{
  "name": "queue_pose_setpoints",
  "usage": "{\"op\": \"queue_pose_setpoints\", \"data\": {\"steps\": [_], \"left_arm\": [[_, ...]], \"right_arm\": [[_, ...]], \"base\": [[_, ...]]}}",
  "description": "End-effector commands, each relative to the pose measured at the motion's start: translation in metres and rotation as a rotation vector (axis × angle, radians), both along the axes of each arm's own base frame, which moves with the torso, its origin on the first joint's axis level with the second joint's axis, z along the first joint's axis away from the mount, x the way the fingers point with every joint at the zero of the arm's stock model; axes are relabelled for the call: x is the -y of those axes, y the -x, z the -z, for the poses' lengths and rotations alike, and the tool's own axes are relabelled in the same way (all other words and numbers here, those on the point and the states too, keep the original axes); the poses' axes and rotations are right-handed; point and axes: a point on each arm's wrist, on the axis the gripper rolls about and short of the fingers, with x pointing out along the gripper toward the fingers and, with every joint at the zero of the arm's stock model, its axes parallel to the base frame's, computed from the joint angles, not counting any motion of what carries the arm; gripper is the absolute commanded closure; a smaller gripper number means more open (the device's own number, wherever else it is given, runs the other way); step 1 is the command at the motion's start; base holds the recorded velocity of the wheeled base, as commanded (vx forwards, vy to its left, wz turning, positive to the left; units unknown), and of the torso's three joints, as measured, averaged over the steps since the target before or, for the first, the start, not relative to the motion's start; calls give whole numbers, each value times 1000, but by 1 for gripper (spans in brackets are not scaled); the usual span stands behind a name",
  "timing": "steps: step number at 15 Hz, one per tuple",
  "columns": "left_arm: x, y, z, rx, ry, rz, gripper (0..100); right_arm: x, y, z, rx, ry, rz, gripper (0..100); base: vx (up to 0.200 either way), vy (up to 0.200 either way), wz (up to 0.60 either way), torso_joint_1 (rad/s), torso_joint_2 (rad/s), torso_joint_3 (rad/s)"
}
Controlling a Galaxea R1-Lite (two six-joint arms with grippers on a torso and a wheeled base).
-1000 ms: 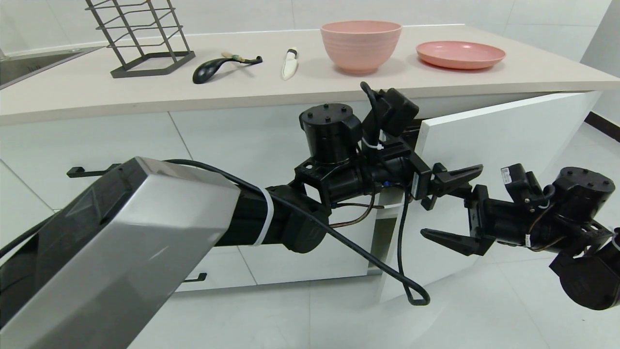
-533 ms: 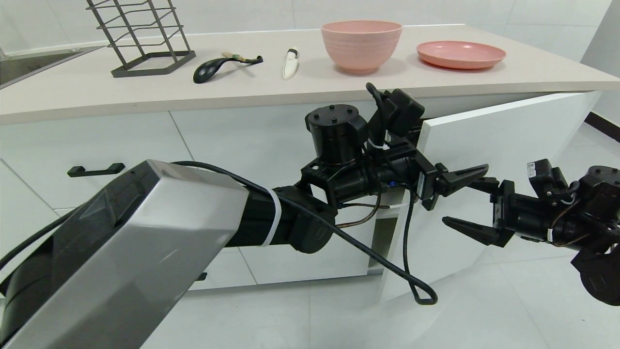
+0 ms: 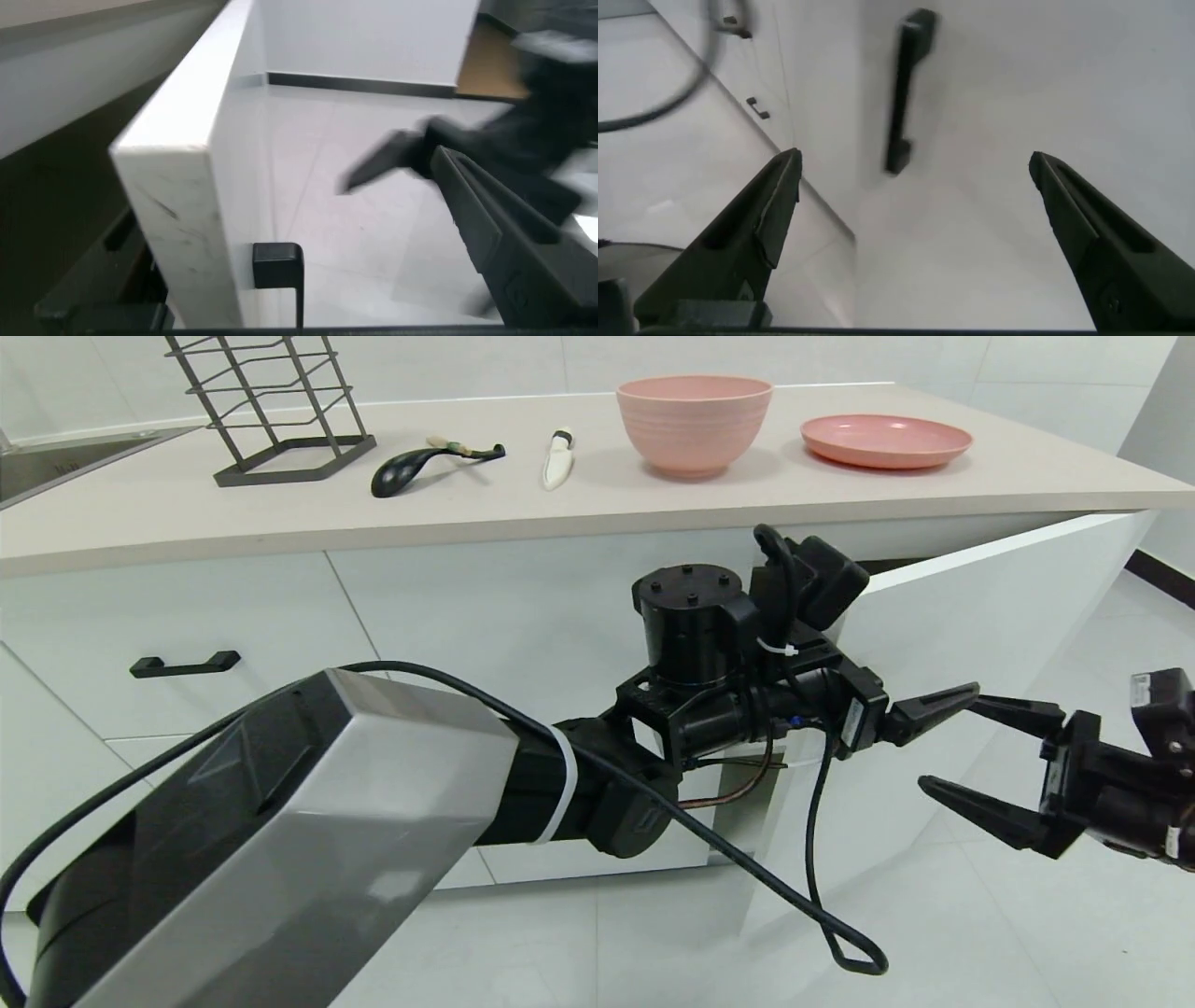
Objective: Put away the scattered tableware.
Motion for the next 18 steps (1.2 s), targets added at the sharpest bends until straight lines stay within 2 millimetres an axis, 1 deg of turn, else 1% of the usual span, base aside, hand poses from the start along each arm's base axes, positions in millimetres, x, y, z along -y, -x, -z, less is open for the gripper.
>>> {"op": "queue_pose_setpoints", "data": {"steps": [1,3,5,7,9,11,15,18], "left_arm": [[7,2,8,-5,2,-3,0],[8,0,15,-25,13,-5,0],[12,-2,26,-45,12,-36,0],[18,2,35,-64,25,-32,0],[26,14,39,-85,22,-27,0],[32,24,43,-91,14,-8,0],[44,36,52,-98,4,26,0],[53,50,55,-101,-3,58,0]], "right_arm": [[0,64,-11,71,19,19,0],[-2,87,-13,110,26,32,0],[-2,101,-18,155,30,36,0],[-3,115,-29,244,32,51,0],[-4,137,-42,362,27,87,0],[-4,151,-48,431,24,104,0],[-5,161,-53,489,24,122,0],[-5,163,-56,508,23,130,0]], "base": [[0,0,0,0,0,0],[0,0,0,0,0,0],[0,0,0,0,0,0],[0,0,0,0,0,0],[0,0,0,0,0,0],[0,0,0,0,0,0],[0,0,0,0,0,0],[0,0,0,0,0,0]]}}
